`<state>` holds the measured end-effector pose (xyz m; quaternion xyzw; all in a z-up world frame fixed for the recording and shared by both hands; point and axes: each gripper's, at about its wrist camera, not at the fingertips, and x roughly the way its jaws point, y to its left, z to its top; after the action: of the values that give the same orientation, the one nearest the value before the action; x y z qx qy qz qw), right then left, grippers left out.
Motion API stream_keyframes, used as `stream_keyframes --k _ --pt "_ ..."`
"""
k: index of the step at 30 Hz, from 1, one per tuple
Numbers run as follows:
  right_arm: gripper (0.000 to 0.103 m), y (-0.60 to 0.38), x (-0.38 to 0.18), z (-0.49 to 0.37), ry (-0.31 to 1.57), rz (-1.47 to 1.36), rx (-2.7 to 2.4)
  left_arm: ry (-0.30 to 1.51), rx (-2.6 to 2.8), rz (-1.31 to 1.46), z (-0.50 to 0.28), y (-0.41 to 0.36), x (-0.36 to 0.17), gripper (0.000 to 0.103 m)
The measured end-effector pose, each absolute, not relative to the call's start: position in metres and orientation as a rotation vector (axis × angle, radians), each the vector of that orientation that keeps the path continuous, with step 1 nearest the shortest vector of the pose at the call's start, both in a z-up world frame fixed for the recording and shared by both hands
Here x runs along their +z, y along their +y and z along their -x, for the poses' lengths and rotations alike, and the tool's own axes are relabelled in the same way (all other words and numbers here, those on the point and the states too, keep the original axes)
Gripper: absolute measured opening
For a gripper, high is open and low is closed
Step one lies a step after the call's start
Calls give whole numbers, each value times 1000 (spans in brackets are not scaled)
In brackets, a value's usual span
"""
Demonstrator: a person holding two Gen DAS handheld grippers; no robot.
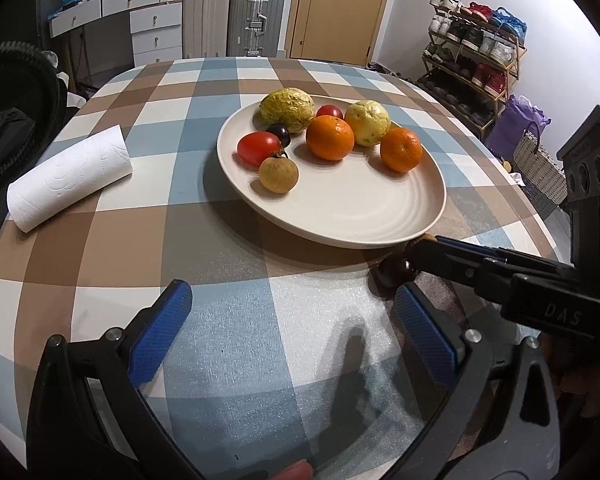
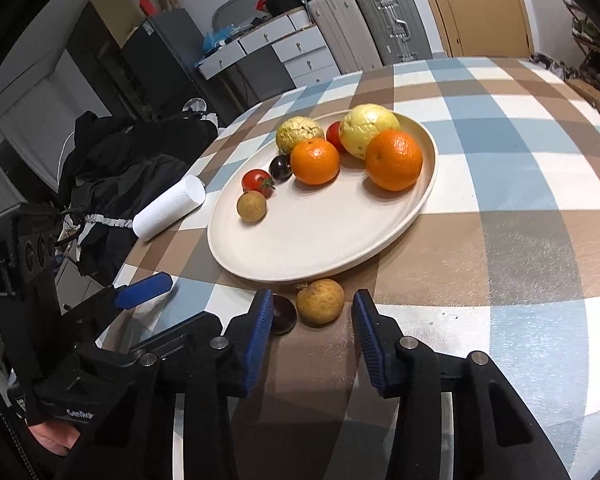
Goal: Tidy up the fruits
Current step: 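Grasp the brown fruit with the right gripper while the left grasps the dark plum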
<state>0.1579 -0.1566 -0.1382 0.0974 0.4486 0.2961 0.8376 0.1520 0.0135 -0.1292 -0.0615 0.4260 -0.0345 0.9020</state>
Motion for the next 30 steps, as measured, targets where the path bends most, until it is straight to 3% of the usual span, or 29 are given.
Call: stream_keyframes --k 8,30 --pt "26 -160 -140 -158 958 -249 653 879 -63 115 -153 11 -127 102" --pt "25 -198 -131 -143 906 -328 667 906 -115 70 -165 -27 -127 102"
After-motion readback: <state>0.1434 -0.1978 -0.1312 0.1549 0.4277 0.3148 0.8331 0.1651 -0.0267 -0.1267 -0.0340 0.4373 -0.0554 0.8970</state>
